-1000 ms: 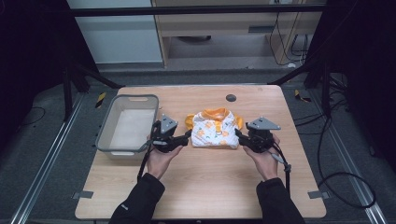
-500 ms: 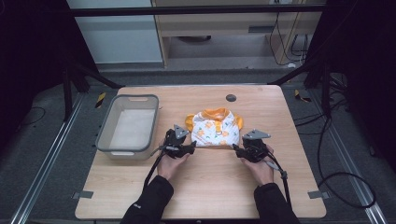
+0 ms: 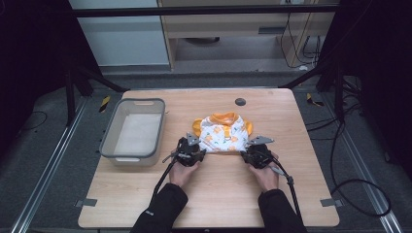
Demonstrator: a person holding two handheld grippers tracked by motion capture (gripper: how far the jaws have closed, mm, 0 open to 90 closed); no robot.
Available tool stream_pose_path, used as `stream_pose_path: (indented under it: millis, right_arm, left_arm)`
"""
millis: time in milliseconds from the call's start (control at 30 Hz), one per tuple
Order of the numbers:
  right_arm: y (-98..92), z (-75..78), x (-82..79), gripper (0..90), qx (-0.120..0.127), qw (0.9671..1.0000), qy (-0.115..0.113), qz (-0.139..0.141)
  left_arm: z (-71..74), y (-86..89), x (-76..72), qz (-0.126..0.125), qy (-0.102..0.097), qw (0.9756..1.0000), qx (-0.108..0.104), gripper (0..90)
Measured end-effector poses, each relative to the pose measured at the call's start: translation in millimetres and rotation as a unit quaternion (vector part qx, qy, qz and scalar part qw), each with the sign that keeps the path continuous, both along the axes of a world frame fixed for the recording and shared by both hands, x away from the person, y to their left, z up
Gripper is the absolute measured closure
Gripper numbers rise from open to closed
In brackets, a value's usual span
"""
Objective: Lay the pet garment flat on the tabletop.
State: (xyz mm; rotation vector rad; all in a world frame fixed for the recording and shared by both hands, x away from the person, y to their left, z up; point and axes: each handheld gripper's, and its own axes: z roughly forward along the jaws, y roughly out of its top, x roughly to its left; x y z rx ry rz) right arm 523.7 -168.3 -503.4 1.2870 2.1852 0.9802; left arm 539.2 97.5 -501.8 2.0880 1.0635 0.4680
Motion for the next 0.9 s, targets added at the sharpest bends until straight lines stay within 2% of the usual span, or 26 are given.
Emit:
stream_pose_path:
  millis: [67,167,233,333,467,633,733,900]
  right_arm:
    - [0.7,0.0,0.2,83.6,-0.004,1.0000,-0.003,0.002]
    - [1.4,1.6,-0.6,85.7,-0.002,1.0000,-0.007,0.005]
    - [0.6,4.6,-2.2,85.9,0.006,0.9999,-0.008,0.008]
    - [-1.8,16.1,-7.6,85.6,0.014,0.9997,-0.012,0.018]
    - [-3.6,35.7,-19.9,85.1,0.017,0.9989,-0.023,0.037]
    - [-3.2,54.6,-44.1,84.8,0.004,0.9962,-0.024,0.084]
    - [-5.1,59.2,-59.7,84.8,0.009,0.9942,-0.022,0.105]
    - [-9.3,60.7,-81.7,84.8,0.019,0.9911,-0.016,0.131]
  left_arm:
    - [0.0,-0.8,0.4,-0.002,0.003,1.0000,-0.005,77.2]
    - [0.9,-0.8,0.3,-0.004,0.004,0.9999,-0.013,86.1]
    - [4.2,1.3,-1.1,-0.011,0.010,0.9998,-0.017,87.7]
    - [17.0,6.7,-7.7,-0.025,0.004,0.9993,-0.027,88.1]
    - [42.7,18.4,-23.0,-0.050,-0.013,0.9978,-0.041,88.0]
    - [66.6,29.6,-47.5,-0.080,-0.018,0.9958,-0.039,88.0]
    - [73.7,33.5,-63.8,-0.097,-0.015,0.9945,-0.038,88.0]
    - [77.3,37.1,-87.4,-0.116,-0.014,0.9924,-0.038,87.9]
